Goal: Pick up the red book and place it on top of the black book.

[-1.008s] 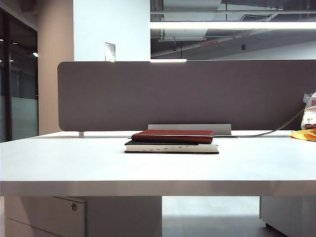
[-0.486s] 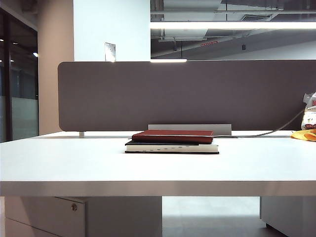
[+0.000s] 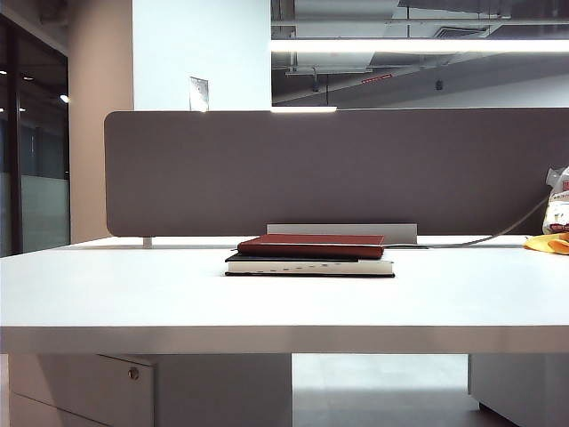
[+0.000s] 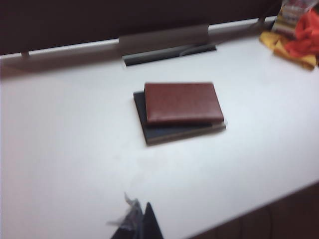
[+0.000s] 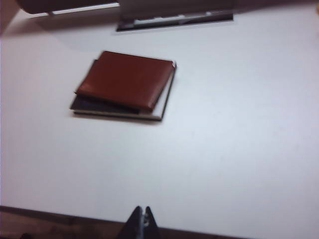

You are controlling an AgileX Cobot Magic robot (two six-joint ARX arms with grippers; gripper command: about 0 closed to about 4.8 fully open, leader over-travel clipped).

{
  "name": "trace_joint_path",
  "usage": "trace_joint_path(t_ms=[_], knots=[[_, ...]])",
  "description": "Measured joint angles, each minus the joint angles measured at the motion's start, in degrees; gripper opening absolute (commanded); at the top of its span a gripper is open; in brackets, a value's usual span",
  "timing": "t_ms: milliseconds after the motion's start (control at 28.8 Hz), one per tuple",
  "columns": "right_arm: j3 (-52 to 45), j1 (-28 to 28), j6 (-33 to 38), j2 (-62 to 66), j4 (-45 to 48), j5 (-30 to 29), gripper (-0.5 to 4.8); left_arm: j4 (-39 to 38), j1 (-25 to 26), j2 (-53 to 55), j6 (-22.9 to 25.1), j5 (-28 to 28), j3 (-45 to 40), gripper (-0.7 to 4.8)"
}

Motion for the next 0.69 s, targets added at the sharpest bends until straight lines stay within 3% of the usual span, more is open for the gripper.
trace_joint_path(t_ms=[313, 695], knots=[[-18.49, 0.02, 3.72, -10.1, 10.58, 0.55, -0.01, 19.5, 0.0, -17.11, -4.42, -2.32, -29.31, -0.06], [-36.48, 0.02, 9.73, -21.79, 24.17, 1.51, -0.01, 27.85, 0.0, -25.68, -4.74, -3.02, -46.97, -0.06]])
